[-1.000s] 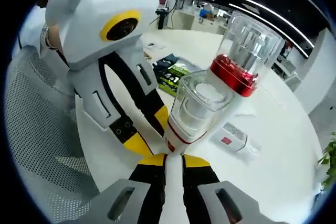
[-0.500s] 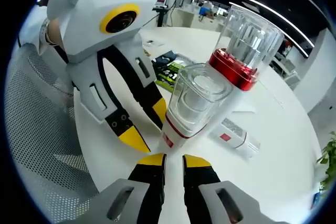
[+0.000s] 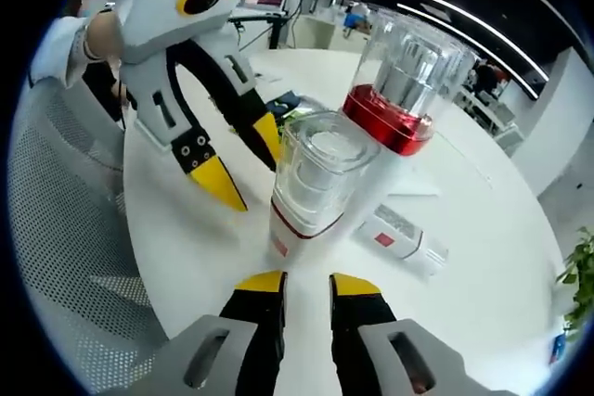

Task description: Arrange the skincare products in the storage area until every visible bottle or jar stands upright without overlapping.

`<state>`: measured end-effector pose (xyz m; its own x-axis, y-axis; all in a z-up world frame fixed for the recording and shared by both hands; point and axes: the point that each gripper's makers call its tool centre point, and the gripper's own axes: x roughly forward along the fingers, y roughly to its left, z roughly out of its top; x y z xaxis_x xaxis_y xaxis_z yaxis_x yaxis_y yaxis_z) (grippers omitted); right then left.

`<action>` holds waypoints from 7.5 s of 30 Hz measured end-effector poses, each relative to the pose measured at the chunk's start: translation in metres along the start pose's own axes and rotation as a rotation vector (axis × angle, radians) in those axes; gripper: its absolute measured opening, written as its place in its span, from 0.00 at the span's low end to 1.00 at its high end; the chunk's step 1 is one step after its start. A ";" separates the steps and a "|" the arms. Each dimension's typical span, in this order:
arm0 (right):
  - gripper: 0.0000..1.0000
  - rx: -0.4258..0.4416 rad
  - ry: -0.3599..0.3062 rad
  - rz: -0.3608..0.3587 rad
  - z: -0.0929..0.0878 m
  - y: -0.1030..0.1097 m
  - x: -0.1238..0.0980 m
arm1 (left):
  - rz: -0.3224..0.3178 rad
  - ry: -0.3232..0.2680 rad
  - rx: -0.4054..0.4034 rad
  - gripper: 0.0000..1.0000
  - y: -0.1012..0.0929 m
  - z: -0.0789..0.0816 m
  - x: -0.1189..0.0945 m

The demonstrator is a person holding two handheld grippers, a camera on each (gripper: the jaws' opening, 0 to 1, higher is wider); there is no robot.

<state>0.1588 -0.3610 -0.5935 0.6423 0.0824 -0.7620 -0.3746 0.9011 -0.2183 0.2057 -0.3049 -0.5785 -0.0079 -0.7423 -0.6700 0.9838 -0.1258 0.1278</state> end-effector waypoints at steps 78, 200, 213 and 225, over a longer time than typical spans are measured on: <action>0.52 0.466 0.471 0.192 0.071 -0.083 0.096 | 0.164 0.068 0.085 0.38 0.059 -0.012 -0.048; 0.18 -0.280 -0.400 0.186 0.239 0.009 -0.025 | 0.053 -1.051 -0.972 0.94 0.142 0.089 -0.158; 0.19 -0.260 -0.415 0.171 0.241 0.025 -0.027 | 0.016 -1.039 -0.958 0.40 0.135 0.089 -0.157; 0.19 -0.278 -0.408 0.126 0.234 0.036 -0.024 | 0.040 -0.971 -0.914 0.18 0.132 0.082 -0.146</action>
<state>0.2861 -0.2307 -0.4409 0.7688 0.3929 -0.5045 -0.5942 0.7306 -0.3364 0.3220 -0.2672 -0.4039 0.2759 -0.9476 0.1609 0.7493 0.1072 -0.6535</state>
